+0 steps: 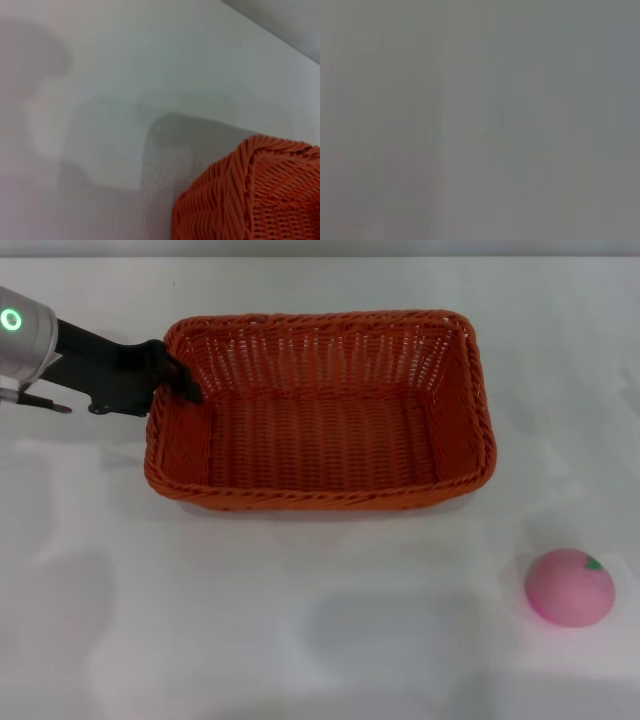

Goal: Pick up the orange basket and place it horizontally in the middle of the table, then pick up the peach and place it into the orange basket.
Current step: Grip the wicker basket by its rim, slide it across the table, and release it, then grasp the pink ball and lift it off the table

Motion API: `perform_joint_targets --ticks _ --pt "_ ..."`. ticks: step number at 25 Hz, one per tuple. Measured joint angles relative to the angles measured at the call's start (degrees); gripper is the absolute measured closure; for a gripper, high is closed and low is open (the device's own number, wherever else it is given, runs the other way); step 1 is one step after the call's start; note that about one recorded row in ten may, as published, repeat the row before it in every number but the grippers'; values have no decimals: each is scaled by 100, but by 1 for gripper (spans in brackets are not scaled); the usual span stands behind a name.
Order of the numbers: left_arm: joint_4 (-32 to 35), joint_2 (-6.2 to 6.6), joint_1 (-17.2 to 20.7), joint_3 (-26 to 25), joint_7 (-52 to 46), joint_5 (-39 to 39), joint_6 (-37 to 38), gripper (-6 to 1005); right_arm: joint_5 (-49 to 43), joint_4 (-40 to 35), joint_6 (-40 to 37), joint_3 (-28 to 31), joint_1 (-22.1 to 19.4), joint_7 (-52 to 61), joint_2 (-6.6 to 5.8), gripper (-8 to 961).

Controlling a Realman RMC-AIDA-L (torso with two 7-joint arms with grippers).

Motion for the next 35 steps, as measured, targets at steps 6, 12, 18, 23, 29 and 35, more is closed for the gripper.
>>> perform_joint_targets --ticks 6,12,18,23,29,35 --pt "-22 -5 3 -36 8 -29 23 573 -6 -8 1 10 -3 -4 0 108" --pt "-130 54 221 -62 205 -417 14 429 -13 -9 2 4 -35 -5 0 109" --pt "-668 27 769 -69 877 -1060 -29 327 -35 -214 29 -39 -124 167 -7 109" --pt "-1071 4 1463 -145 2220 -2264 16 123 -44 -896 0 -268 -388 750 -13 109" --pt "-1253 3 2385 -458 4024 -3680 -45 122 -561 -2255 48 -426 -747 2035 -87 108" --pt "-1500 -178 3020 -458 5445 -4485 -184 121 -1730 -2901 665 -600 -731 2914 -500 109"
